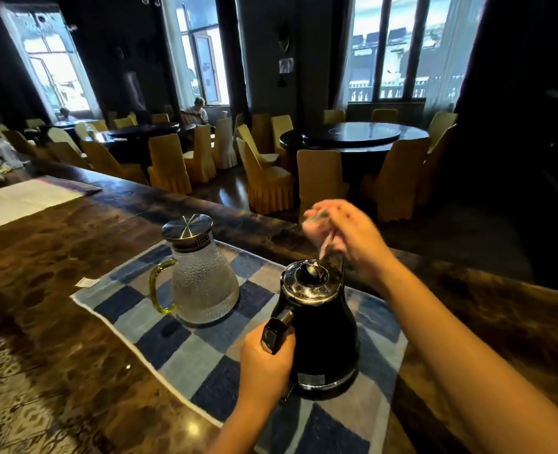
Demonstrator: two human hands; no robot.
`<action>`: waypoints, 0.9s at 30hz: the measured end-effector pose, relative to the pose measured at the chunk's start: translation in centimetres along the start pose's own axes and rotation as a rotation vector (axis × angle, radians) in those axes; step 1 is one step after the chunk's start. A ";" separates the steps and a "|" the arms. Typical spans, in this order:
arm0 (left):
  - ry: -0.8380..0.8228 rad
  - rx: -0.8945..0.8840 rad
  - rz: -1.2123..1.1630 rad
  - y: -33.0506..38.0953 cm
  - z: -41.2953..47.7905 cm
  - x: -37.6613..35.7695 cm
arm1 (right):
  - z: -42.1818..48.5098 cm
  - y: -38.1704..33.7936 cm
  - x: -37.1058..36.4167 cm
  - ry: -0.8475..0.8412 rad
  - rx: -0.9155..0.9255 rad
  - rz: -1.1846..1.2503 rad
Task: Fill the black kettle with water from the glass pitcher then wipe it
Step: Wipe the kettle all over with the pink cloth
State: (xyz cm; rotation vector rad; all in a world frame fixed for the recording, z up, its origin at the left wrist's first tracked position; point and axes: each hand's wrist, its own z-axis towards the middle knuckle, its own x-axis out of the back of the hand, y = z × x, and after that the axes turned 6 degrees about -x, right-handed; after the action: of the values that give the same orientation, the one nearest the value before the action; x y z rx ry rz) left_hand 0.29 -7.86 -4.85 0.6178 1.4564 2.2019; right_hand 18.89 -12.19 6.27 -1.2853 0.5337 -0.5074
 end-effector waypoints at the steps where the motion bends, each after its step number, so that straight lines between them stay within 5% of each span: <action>1: -0.009 -0.008 -0.003 0.1 0.0 0.0 | -0.8 0.7 -0.8 -0.049 0.016 -0.092; 5: -0.053 -0.005 -0.020 0.5 0.0 0.1 | -2.7 3.6 -2.7 0.123 0.056 -0.303; 11: -0.089 0.029 -0.054 0.5 -0.2 0.6 | -4.1 6.6 -2.1 0.255 -0.098 0.096; 15: -0.122 0.002 -0.077 0.7 0.0 0.6 | -6.2 10.1 -1.3 0.475 -0.281 -0.150; 23: -0.179 -0.023 -0.146 0.1 0.2 0.9 | -12.2 13.1 0.1 0.523 -0.269 -0.480; 27: -0.084 -0.139 -0.110 0.5 -0.4 1.4 | -15.4 12.4 1.4 0.510 -0.323 -0.337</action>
State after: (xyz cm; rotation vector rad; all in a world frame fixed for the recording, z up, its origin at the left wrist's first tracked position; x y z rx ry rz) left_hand -1.08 -7.55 -4.32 0.5623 1.2526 2.1441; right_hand 11.02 -22.03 -9.00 -1.5700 0.8522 -1.0803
